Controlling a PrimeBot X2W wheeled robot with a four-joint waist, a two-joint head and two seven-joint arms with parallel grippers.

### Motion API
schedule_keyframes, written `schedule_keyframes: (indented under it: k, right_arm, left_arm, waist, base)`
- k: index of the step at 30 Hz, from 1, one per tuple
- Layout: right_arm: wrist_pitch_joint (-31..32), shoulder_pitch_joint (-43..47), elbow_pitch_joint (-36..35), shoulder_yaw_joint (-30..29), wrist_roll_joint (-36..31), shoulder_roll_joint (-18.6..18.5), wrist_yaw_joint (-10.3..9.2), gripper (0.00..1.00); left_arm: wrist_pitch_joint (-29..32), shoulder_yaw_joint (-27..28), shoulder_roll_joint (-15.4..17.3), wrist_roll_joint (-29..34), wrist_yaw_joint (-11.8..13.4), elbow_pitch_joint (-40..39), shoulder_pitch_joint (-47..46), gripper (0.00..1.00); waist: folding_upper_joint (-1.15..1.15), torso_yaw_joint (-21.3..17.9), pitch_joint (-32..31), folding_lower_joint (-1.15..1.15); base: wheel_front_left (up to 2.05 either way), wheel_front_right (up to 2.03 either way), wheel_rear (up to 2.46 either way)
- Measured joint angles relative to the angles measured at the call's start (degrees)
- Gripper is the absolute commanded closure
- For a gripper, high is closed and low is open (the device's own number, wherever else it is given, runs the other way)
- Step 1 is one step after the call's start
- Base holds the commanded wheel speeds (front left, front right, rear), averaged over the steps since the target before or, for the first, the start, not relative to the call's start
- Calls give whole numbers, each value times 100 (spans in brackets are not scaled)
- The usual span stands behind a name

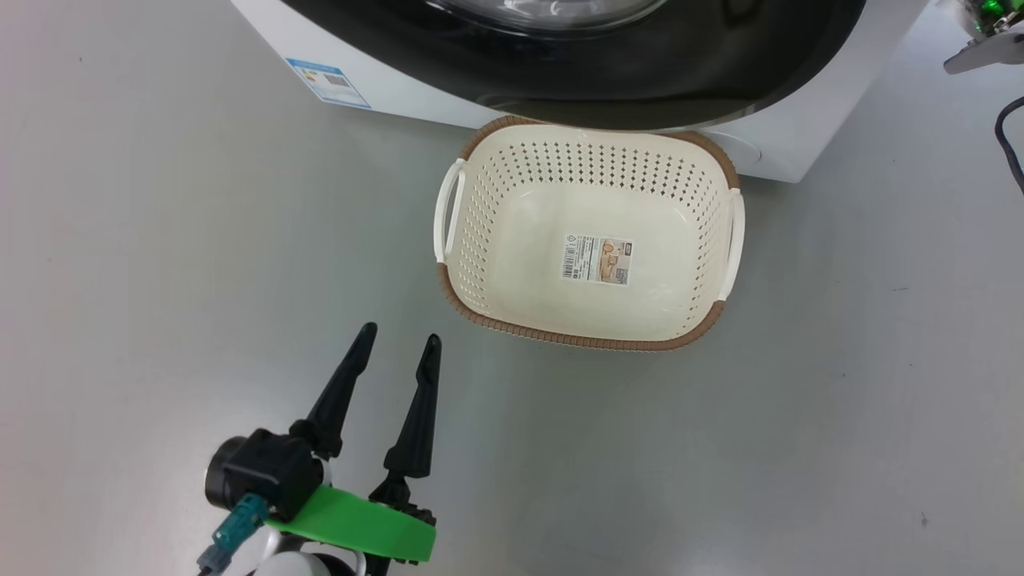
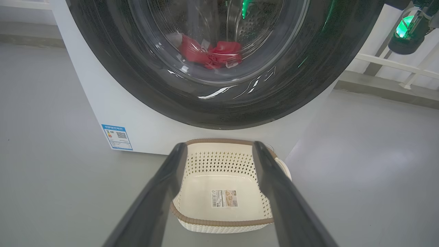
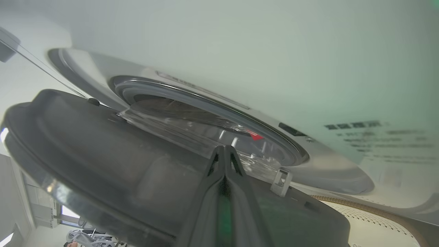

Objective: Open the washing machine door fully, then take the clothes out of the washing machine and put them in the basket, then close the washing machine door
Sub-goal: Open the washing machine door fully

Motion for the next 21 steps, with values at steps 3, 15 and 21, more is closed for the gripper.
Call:
schedule_keyframes:
  k: [3, 15, 21]
  right_arm:
    - [126, 19, -55, 13, 23, 49, 0, 100]
    - [491, 502, -634, 183, 37, 85, -14, 100]
    - [576, 876, -994, 322, 32, 227, -14, 100]
  left_arm:
    - [0, 0, 0, -29, 10, 0, 0, 0]
    - [0, 27, 0, -21, 43, 1, 1, 0]
    - [0, 57, 1, -16, 43, 3, 8, 0]
  waist:
    - [0, -27, -4, 0]
    - [0, -159, -134, 0]
    - [0, -251, -219, 0]
  base:
    - [0, 0, 0]
    - [0, 0, 0]
    - [0, 0, 0]
